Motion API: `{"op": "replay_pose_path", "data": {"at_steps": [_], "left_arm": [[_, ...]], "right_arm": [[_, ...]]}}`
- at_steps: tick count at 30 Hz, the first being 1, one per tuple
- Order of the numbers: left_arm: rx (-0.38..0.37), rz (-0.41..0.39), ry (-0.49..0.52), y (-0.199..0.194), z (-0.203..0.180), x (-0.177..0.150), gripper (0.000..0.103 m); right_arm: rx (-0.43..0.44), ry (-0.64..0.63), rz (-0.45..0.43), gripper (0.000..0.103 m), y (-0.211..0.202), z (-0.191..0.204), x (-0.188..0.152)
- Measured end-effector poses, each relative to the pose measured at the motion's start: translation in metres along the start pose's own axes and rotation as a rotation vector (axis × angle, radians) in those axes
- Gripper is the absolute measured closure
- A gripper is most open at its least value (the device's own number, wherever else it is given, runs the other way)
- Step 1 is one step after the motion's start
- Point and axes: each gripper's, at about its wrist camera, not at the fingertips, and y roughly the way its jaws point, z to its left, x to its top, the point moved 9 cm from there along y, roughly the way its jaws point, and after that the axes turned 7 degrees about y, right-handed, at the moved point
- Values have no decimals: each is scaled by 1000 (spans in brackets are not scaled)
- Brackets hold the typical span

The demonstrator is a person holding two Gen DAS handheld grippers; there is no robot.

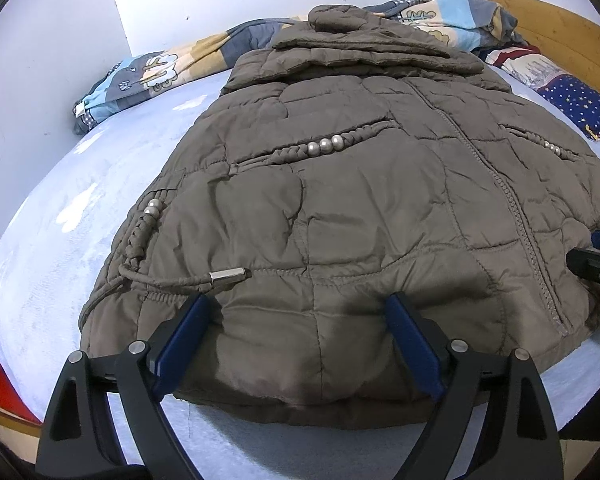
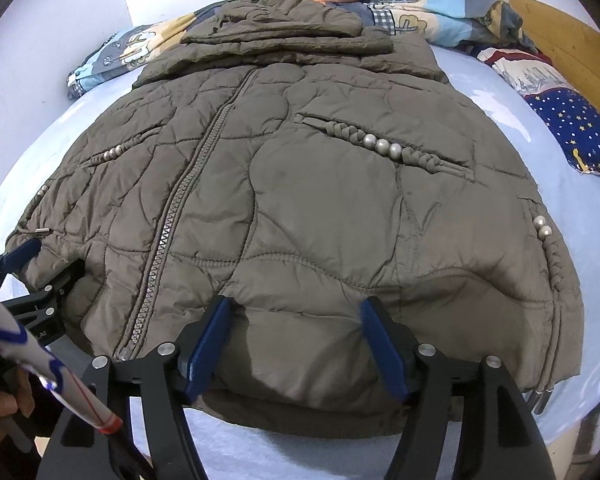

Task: Fold large clothes
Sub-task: 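Place both grippers at the jacket hem edge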

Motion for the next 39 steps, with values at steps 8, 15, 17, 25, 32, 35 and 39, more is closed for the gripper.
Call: {"op": "replay_pose_path", "data": {"at_steps": [8,15,17,25,32,35,39], "left_arm": [[14,-23,-5,0,0,-1,11],[26,-39,-30,0,1,-3,9],[38,-50,-25,0,1,-3,9],[62,-93,-12,-4,0,-4,9],[78,-111,0,-5,0,-3,9],[78,-111,0,-5,-1,-3,9],[79,-113,2,-6,0,-3,9]], "right_arm": [[0,-5,-4,26,0,0,0],[-4,-32,-22,22,1,-2,-1],[-12,-39,-17,20,2,-2,-1],[-18,-45,-8,18,3,-3,-1],[-15,-57,-11,18,3,-3,-1],[-17,-62,-12,18,2,-2,-2],[-19,-69,-14,18,1,-2,-3]]}}
